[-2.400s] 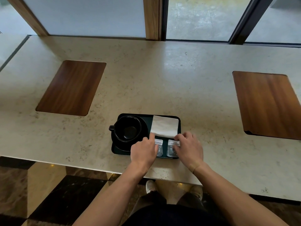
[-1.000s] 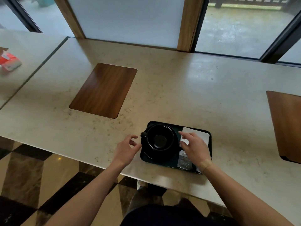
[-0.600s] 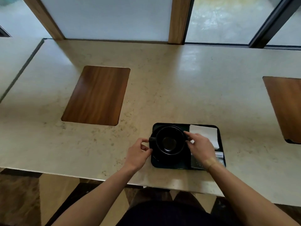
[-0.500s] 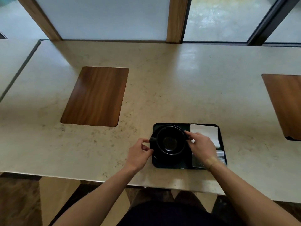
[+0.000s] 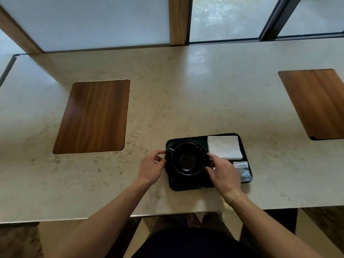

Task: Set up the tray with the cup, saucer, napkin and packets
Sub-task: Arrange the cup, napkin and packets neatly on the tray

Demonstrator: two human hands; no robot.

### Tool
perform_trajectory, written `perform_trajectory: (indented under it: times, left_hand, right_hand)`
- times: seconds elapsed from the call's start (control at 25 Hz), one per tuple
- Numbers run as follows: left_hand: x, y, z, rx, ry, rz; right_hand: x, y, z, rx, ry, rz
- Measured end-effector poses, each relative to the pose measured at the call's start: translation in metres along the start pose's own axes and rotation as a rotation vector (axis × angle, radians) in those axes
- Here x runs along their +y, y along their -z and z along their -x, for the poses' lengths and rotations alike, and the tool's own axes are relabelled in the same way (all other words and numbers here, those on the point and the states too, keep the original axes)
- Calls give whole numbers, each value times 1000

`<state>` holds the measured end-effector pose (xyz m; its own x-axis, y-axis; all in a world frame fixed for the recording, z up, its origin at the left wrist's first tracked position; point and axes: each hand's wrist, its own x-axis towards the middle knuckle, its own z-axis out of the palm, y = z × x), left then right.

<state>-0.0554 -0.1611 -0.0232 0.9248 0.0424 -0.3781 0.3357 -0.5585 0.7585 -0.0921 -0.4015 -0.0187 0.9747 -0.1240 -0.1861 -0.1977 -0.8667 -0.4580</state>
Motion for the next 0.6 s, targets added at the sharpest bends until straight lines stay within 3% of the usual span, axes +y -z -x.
perform_trajectory:
  times: [0.4,0.6]
  left_hand:
    - [6,3,-24,-21,-92,-103]
    - [-4,2,18,-1,-152,-141]
  right_hand:
    - [-10,-6,28,40,-79,-52]
    - [2,3,-8,98,134,91]
